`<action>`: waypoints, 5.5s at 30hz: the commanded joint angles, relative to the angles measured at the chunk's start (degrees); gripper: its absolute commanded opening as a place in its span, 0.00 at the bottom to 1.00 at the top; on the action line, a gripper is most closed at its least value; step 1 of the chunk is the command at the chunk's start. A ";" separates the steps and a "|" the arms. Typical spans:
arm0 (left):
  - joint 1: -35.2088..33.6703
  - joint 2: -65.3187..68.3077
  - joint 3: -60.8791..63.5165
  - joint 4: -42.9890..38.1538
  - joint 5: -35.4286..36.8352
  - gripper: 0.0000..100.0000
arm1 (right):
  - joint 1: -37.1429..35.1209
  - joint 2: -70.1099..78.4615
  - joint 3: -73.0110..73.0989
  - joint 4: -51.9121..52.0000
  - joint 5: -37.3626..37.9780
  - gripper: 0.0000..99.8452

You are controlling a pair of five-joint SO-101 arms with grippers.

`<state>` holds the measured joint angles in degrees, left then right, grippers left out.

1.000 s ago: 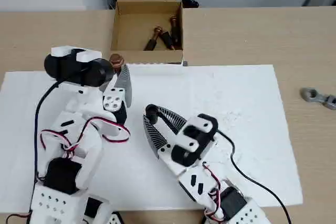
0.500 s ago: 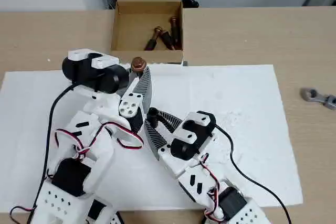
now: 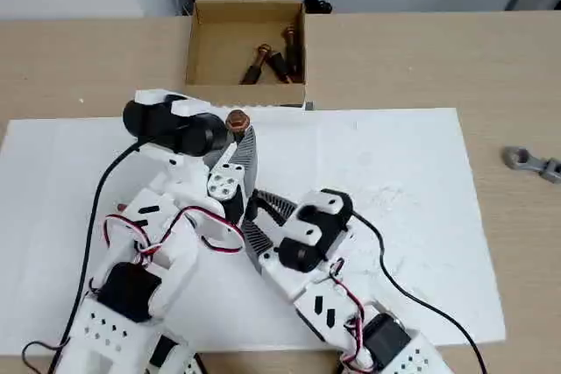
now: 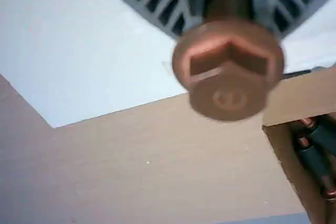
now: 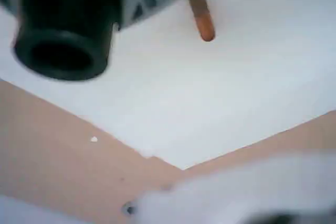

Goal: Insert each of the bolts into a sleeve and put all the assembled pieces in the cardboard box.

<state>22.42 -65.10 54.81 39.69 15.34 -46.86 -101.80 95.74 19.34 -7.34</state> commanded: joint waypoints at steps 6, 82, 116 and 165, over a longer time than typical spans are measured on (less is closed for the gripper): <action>0.26 -0.79 -6.64 4.48 0.53 0.01 | -0.84 0.13 0.70 0.22 0.70 0.00; 3.08 -1.14 -11.03 19.25 2.29 0.01 | -0.57 -0.40 0.70 0.92 0.88 0.00; -0.35 -1.05 -9.71 24.35 2.37 0.24 | -0.57 -0.40 0.70 1.10 0.88 0.00; -40.88 -1.23 3.30 26.37 -16.18 0.01 | 19.30 98.59 -94.15 5.76 0.26 0.00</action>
<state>-18.20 -65.45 58.77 67.56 -1.27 -28.84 -10.29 12.40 27.96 -6.99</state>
